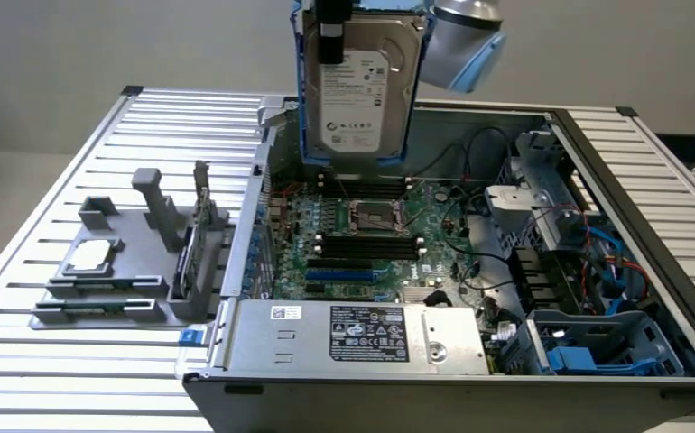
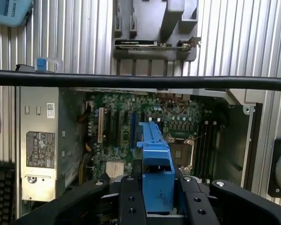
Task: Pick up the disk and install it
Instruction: 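Pick up the disk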
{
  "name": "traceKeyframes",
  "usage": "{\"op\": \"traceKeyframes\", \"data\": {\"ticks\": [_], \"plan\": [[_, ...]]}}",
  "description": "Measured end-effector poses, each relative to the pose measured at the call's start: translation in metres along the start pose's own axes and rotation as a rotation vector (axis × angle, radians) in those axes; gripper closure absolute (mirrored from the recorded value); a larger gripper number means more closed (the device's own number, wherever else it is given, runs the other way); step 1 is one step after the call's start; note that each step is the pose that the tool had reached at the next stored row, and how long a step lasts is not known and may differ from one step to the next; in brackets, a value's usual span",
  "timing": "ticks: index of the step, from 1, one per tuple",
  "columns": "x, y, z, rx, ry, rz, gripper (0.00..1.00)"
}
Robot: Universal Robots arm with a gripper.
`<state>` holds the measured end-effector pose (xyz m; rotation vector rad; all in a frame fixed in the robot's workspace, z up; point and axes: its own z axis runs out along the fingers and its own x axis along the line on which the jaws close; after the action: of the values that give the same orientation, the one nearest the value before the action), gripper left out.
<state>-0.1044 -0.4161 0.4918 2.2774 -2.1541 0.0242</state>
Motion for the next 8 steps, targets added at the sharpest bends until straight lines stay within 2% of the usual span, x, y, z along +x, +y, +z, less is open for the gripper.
{"op": "traceKeyframes", "data": {"ticks": [8], "plan": [[0.012, -0.036, 0.0051, 0.0, 0.0, 0.0, 0.68]]}}
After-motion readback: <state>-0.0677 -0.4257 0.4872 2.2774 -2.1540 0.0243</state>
